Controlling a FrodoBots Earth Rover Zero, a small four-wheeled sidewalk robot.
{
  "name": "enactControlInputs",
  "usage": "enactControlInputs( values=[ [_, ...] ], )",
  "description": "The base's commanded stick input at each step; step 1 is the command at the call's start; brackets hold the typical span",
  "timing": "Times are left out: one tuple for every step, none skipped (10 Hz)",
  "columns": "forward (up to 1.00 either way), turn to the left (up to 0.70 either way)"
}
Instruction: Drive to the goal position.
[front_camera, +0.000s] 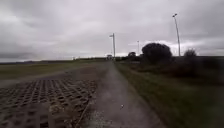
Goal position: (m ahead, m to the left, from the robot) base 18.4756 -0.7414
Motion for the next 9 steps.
enactControlInputs(
  values=[
    [0.70, 0.00],
    [0.70, 0.00],
    [0.70, 0.00],
    [0.70, 0.00],
    [0.70, 0.00],
    [0.70, 0.00],
    [0.70, 0.00],
    [0.70, 0.00],
    [0.70, 0.00]
  ],
)
